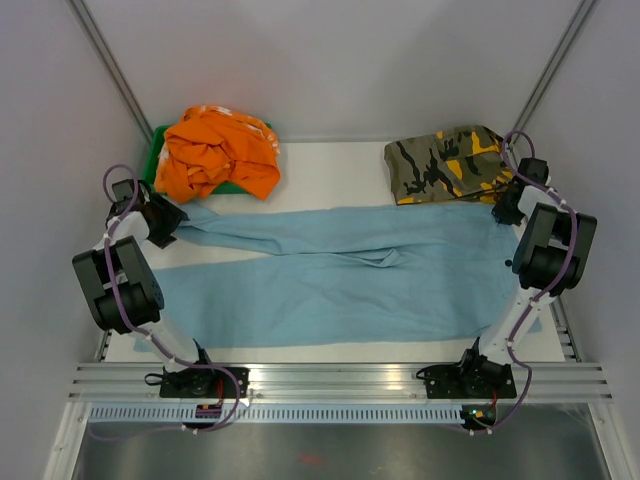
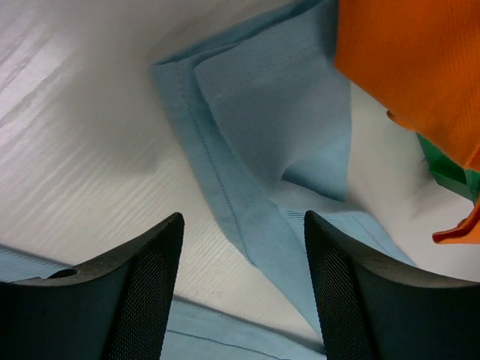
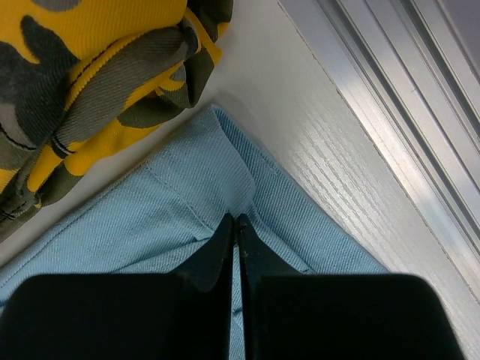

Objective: Fold and stack the trousers
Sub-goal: Flatten the trousers out

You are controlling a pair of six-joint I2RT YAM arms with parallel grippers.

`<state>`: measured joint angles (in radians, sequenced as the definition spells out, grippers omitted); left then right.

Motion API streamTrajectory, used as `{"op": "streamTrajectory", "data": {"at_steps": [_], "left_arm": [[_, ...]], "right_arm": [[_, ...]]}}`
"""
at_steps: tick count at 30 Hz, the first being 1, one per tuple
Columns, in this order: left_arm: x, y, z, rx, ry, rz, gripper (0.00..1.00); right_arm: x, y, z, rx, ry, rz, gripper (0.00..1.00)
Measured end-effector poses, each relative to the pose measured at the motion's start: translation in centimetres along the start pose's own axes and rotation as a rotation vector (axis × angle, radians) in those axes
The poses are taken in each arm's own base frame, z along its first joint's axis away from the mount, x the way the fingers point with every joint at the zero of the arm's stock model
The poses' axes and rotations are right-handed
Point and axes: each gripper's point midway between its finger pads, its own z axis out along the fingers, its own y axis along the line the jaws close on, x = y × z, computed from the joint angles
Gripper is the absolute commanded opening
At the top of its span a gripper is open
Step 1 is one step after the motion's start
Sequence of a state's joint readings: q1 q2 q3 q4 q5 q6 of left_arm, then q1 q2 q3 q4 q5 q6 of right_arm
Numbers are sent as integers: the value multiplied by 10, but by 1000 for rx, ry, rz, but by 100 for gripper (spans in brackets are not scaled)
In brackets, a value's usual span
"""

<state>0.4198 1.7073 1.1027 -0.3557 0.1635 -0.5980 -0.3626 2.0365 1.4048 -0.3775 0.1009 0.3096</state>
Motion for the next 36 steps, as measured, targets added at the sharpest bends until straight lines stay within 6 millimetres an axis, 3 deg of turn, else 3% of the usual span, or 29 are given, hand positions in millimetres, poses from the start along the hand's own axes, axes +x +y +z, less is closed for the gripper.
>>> {"op": "streamTrajectory", "data": {"at_steps": [5,7,8,9,16,22,28,33,35,36], "left_arm": [[-6,-24,10,52,-26,20,70],[-13,-32,16,73,-47,13,48],[-15,-35,19,78,-54,-5,16],[-17,-36,22,79,-59,-33,3],[-22,-39,40,25,-70,-189,2],[-43,-72,27,-20,-178,-268,2],[-53,-91,16,-22,-222,-265,2],[-62,-132,22,-28,-216,-160,3],[-56,-139,33,-73,-197,-120,18],[-51,-136,38,-106,-185,-109,35]], "right_arm": [[2,1,-2,-15,-23,4,6],[2,1,-2,-18,-28,6,6],[2,1,-2,-19,-33,7,6],[3,1,-2,-19,-34,7,6],[4,2,-2,-19,-52,8,6],[6,3,-4,-20,-57,5,6],[6,3,-4,-20,-57,5,5],[7,3,-4,-21,-57,7,5],[7,3,-4,-21,-57,8,5],[7,3,-4,-21,-58,8,5]]}}
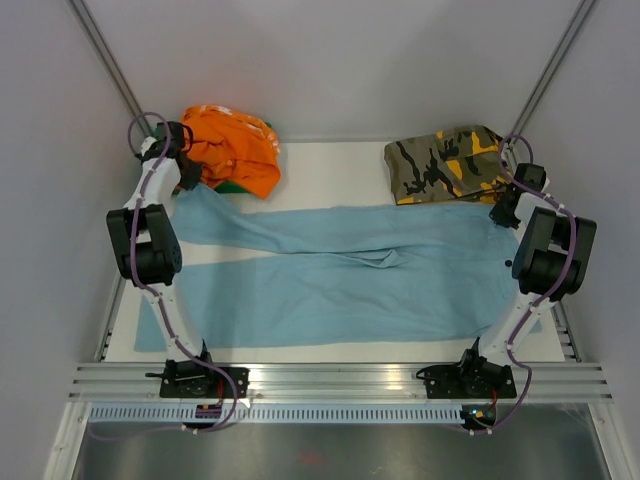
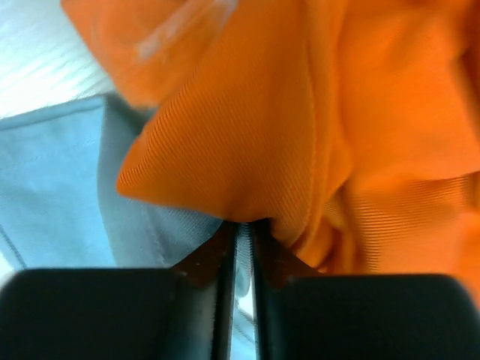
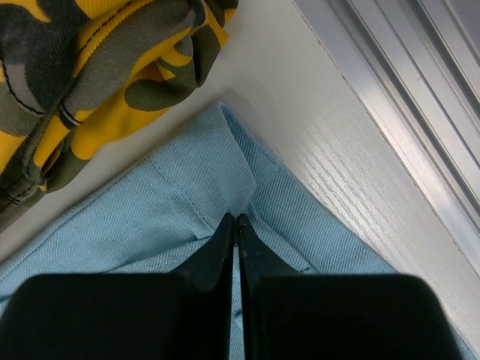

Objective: Fold and stack the trousers
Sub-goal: Flatten the trousers out

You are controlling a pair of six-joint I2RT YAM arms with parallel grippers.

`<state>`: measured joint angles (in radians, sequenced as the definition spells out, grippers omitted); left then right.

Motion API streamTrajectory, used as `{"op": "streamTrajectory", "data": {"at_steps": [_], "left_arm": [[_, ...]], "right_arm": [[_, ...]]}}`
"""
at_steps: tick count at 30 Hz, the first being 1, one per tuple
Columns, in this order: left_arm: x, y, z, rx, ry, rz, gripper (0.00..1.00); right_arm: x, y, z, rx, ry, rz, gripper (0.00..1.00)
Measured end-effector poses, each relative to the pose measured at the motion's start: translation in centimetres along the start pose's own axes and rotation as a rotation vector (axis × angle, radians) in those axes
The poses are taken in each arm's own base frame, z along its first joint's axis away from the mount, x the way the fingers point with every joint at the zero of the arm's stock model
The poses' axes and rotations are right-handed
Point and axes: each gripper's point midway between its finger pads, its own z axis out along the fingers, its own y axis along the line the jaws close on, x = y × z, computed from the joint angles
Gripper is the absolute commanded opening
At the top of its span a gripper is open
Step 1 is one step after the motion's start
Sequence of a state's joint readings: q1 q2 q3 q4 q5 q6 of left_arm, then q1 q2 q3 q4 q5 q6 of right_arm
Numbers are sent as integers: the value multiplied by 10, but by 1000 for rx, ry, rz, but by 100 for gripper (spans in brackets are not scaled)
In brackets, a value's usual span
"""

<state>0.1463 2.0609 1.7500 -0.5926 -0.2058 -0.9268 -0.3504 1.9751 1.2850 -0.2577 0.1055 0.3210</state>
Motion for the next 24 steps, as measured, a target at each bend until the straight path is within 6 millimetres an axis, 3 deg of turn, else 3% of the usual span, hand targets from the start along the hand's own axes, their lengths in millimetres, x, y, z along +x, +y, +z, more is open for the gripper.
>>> {"op": "streamTrajectory", "data": {"at_steps": [1,2,3,7,10,15,17,19,20,24], "left_arm": [[6,5,2,-28,10,13,83],[13,15,3,-67,24,28,98],[20,27,4,-104,35,35,100],[56,88,-5,-217,90,67,100],[67,115,-29,-242,101,96,100],[32,91,-83,-65,-36,92,94],[25,86,-97,-5,-83,85,80],[26,88,-98,13,-96,88,58],[29,90,-94,11,-92,89,54],[55,111,-67,-56,-16,117,56]], "right_arm": [[0,0,0,0,0,0,5],[1,0,-1,-2,-1,0,5],[1,0,-1,-3,0,-1,5],[4,1,-3,-7,3,-3,5],[5,3,-4,-14,6,-5,5],[12,9,-7,-32,17,-15,5],[15,12,-8,-37,21,-21,5],[16,14,-9,-41,24,-25,5],[17,15,-9,-43,25,-27,5],[18,16,-10,-45,28,-30,5]]}}
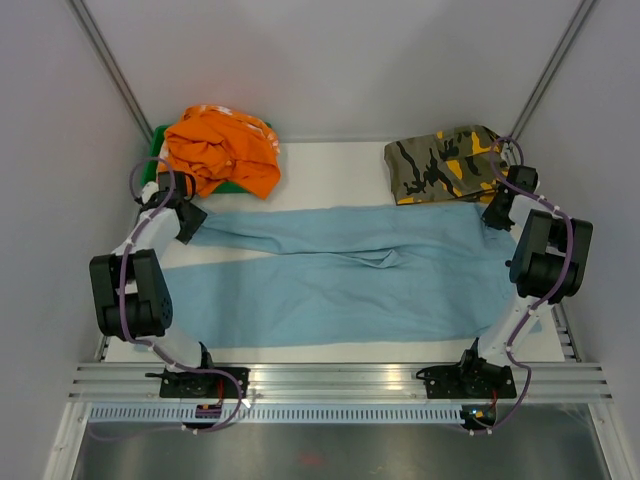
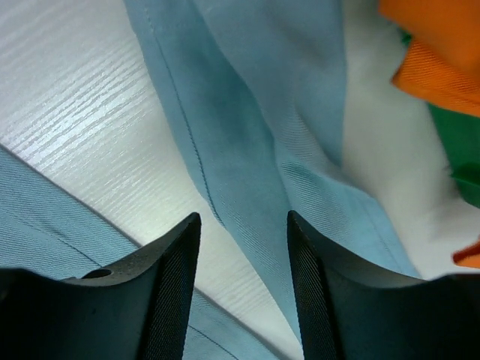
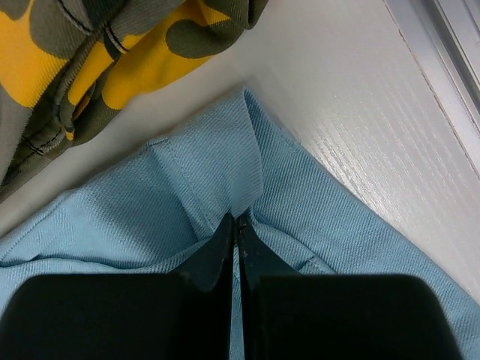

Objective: Fold and stack the trousers
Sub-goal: Flatten the trousers out

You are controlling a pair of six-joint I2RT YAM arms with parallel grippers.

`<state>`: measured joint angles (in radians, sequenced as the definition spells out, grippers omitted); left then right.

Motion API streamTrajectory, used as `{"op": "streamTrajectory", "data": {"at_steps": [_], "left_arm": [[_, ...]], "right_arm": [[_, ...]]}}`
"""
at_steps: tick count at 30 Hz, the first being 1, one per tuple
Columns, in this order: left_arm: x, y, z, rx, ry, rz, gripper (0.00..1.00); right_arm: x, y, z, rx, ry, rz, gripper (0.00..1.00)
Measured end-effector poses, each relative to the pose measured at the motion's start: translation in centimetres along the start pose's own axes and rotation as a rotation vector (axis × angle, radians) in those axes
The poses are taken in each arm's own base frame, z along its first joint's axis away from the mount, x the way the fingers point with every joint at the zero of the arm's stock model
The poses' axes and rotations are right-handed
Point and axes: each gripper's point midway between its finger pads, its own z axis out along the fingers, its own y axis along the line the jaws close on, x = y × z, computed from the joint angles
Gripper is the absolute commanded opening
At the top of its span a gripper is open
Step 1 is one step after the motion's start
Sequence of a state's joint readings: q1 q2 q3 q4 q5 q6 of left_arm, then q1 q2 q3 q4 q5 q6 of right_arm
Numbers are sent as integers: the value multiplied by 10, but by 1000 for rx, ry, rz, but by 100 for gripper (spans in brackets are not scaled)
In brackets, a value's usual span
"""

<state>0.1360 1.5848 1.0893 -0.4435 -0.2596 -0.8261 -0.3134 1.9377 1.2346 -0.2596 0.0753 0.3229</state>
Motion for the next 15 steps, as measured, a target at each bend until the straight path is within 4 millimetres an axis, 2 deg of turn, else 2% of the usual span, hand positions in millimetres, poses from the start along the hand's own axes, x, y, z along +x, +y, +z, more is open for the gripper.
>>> {"op": "streamTrajectory", "data": {"at_steps": [2,5,11,15], "left_arm": [[13,8,13,-46,40,4,57],[27,21,23,-105,88,-2,59],[28,36,35,-154,101,-51,61],[31,45,51,-197,112,-61,56]], "right_arm": [[1,0,0,0,2,0,6],[1,1,-1,0,4,1,5],[2,1,-1,0,6,1,6],[2,1,-1,0,6,1,6]]}}
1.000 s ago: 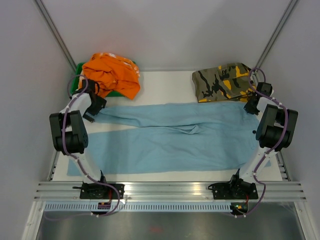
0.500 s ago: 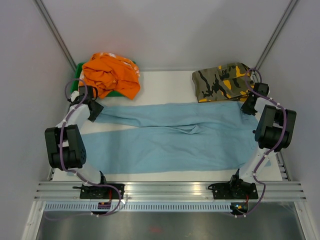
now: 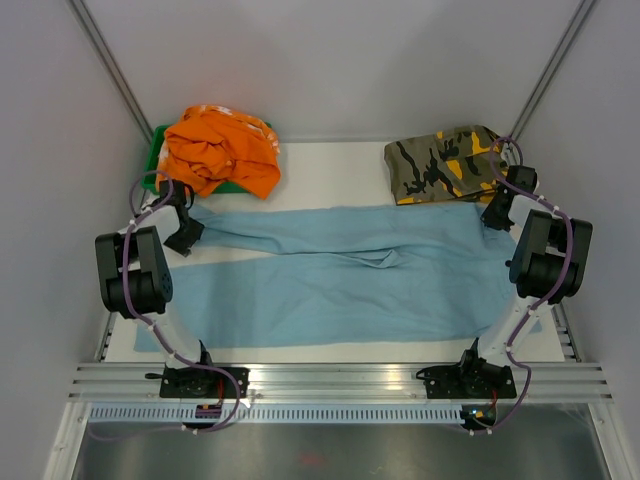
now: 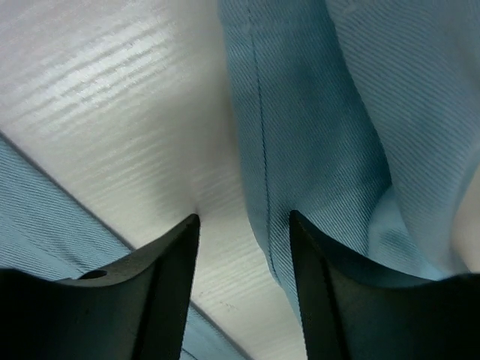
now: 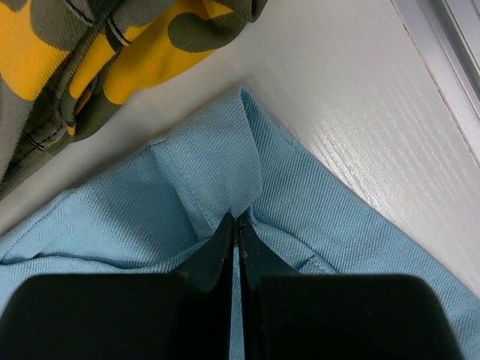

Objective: Fold and stack the trousers
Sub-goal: Flatten the trousers out

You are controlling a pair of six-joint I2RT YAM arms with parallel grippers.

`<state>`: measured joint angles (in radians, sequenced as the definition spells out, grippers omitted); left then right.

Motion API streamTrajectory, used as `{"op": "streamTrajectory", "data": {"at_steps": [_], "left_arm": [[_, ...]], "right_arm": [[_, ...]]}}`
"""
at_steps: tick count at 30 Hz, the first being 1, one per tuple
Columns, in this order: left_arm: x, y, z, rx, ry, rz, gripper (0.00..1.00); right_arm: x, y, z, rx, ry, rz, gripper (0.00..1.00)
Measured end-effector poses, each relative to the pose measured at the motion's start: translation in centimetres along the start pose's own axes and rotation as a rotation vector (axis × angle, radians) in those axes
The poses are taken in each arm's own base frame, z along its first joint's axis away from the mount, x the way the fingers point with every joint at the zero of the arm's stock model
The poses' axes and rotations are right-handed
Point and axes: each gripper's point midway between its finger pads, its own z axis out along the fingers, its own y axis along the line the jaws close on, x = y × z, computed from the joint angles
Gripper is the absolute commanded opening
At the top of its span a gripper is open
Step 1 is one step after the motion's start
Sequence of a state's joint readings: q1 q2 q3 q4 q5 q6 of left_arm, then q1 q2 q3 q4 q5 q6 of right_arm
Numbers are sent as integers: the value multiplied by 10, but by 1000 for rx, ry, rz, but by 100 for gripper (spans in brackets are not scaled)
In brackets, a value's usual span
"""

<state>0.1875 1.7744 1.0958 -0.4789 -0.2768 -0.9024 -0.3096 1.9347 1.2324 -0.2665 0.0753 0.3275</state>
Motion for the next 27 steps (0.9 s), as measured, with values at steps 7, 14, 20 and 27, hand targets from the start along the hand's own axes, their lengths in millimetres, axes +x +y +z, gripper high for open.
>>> {"op": "streamTrajectory", "data": {"at_steps": [7,14,20,27], "left_arm": [[-10,-11,14,-2,-17,-21,23],[-13,-5,15,-17,-11,-41,2],[-16,23,-7,-60,-12,-55,2],[-38,45,-63,-50,-114,-77,2]], "right_arm": [[1,0,0,1,2,-1,6],[2,-1,-1,1,4,-1,5],[8,-2,-6,6,11,-6,4],[18,-9,-18,36,28,-9,2]]}}
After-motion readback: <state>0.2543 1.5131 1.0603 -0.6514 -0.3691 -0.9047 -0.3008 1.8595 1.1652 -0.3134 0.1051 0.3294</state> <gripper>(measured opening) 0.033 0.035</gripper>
